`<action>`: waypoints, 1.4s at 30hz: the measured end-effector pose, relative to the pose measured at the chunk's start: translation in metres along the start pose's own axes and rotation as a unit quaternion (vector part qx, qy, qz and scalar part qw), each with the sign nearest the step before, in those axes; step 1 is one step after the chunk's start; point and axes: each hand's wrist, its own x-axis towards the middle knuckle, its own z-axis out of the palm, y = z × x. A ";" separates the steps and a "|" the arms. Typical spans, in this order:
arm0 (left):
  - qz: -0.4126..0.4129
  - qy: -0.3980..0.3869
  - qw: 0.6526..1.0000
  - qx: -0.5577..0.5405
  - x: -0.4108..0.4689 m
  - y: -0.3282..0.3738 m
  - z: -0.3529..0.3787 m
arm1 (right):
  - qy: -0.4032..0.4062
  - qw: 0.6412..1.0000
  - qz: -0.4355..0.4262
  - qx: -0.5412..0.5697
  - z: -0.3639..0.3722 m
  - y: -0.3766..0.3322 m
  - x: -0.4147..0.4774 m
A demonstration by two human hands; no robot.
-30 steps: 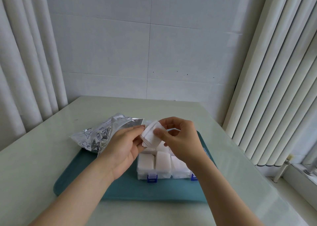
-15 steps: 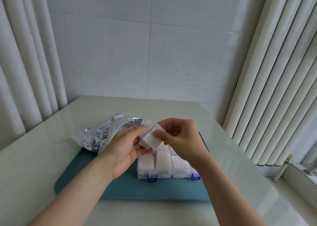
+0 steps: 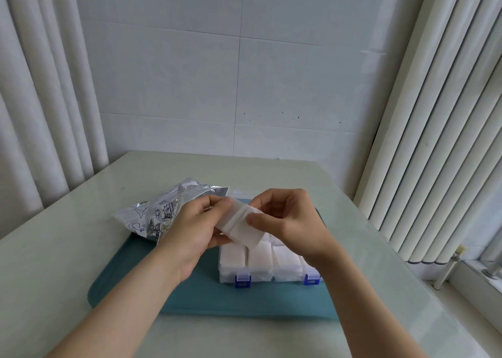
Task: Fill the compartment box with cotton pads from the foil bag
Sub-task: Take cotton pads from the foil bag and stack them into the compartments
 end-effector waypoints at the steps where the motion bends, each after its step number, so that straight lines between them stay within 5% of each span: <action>1: 0.004 -0.008 1.000 0.006 -0.001 0.000 0.001 | 0.008 1.000 0.000 -0.010 0.001 0.001 0.000; 18: -0.056 -0.098 0.988 -0.103 -0.007 0.002 0.007 | 0.107 0.984 0.017 -0.143 0.005 0.012 0.007; 25: -0.069 -0.100 0.982 -0.142 -0.009 0.005 0.013 | 0.055 0.995 0.012 -0.085 0.008 0.010 0.006; 42: -0.101 -0.106 0.982 -0.121 -0.011 0.008 0.015 | 0.073 0.997 0.023 0.030 0.014 0.004 0.002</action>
